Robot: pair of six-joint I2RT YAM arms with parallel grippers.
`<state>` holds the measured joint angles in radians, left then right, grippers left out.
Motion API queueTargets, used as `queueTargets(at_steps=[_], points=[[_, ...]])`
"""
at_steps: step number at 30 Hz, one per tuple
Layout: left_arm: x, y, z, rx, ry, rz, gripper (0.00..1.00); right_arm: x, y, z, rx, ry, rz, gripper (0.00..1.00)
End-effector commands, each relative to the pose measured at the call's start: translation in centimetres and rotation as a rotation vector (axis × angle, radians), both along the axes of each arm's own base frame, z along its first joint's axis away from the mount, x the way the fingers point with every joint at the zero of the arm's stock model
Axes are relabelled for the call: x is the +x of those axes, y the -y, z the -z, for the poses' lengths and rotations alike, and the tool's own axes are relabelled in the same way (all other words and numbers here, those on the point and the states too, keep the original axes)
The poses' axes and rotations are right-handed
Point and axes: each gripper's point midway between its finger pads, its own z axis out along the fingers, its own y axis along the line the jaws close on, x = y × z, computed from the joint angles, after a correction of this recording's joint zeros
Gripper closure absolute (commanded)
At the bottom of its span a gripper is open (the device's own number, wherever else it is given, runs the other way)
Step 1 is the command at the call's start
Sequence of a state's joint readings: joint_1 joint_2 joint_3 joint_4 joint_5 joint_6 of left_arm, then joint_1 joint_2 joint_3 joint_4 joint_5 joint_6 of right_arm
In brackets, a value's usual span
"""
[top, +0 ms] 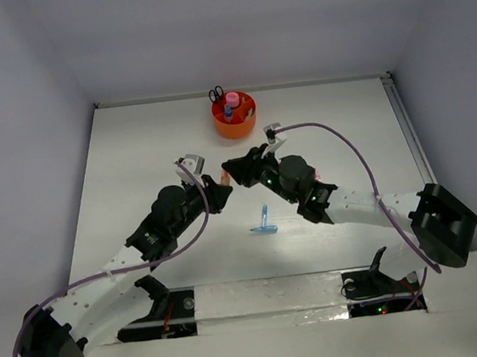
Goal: Sort the stationery into containers
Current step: Close the pen cap on the pen.
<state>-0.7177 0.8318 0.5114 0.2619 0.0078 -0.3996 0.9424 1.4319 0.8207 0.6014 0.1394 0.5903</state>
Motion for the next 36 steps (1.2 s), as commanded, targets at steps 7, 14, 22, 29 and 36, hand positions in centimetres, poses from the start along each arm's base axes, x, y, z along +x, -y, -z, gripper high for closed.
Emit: queueTargets(at_steps=[7,14,22,29,36], points=[[3.0,-5.0,-24.8,-0.464,0.593,-0.229,1.0,-16.9,-1.8,16.3,-0.323,-0.473,-0.554,1.0],[3.0,-4.6,-27.2,-0.47,0.627,-0.201,1.0,-16.0,-0.2,16.8,-0.408,-0.458,-0.483,1.0],[3.6,-7.5,-27.4,-0.424,0.642,-0.333,1.0,-16.7,2.7,19.1,-0.486,-0.507,-0.434,1.0],[4.0,-4.5,-22.5,-0.416,0.537,-0.202,1.0,-13.6,3.6,14.7,-0.382,-0.428,-0.358,1.0],[2.8,-2.9,-17.4,-0.375,0.444,-0.096,1.0,-11.3,1.1,10.9,-0.323,-0.366,-0.359,1.0]])
